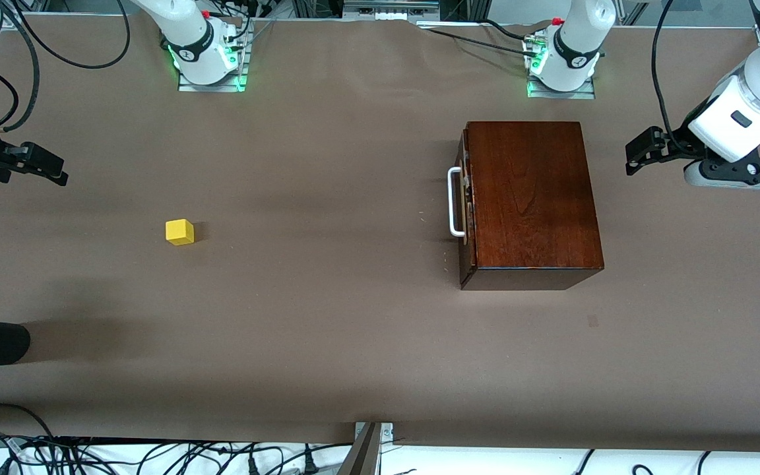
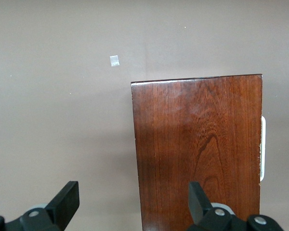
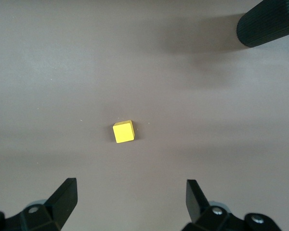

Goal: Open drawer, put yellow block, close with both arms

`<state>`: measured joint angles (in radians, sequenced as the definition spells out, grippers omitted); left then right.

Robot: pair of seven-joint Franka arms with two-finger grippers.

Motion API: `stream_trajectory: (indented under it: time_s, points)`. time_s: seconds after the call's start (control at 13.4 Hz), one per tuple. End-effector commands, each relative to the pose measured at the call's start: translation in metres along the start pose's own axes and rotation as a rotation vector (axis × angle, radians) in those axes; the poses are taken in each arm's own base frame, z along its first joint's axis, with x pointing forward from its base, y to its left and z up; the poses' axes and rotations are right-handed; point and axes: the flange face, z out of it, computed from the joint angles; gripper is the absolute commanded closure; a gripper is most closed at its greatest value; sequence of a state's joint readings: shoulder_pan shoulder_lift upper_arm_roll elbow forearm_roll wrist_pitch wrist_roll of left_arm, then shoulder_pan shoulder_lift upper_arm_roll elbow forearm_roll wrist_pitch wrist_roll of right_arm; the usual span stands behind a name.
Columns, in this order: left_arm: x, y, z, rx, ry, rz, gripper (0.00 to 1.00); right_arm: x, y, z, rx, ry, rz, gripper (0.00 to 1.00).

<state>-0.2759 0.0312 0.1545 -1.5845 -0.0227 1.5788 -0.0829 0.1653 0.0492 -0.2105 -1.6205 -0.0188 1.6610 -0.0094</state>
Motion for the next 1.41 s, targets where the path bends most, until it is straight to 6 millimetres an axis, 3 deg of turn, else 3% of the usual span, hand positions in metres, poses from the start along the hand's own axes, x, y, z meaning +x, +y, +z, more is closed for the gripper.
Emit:
stream_trajectory:
  time_s: [0.0,0.45,1.34]
  points:
    - [-0.011,-0.004,-0.008,0.014,0.019,0.014,0.00,-0.001,0.000,-0.003,0.002,-0.005,0.006,0.00]
    - [-0.006,-0.003,-0.014,0.020,0.031,0.013,0.00,0.000,0.001,-0.002,0.002,-0.005,0.001,0.00]
    - [0.000,-0.001,-0.006,0.023,0.020,0.014,0.00,0.000,0.001,-0.002,0.003,-0.002,0.000,0.00]
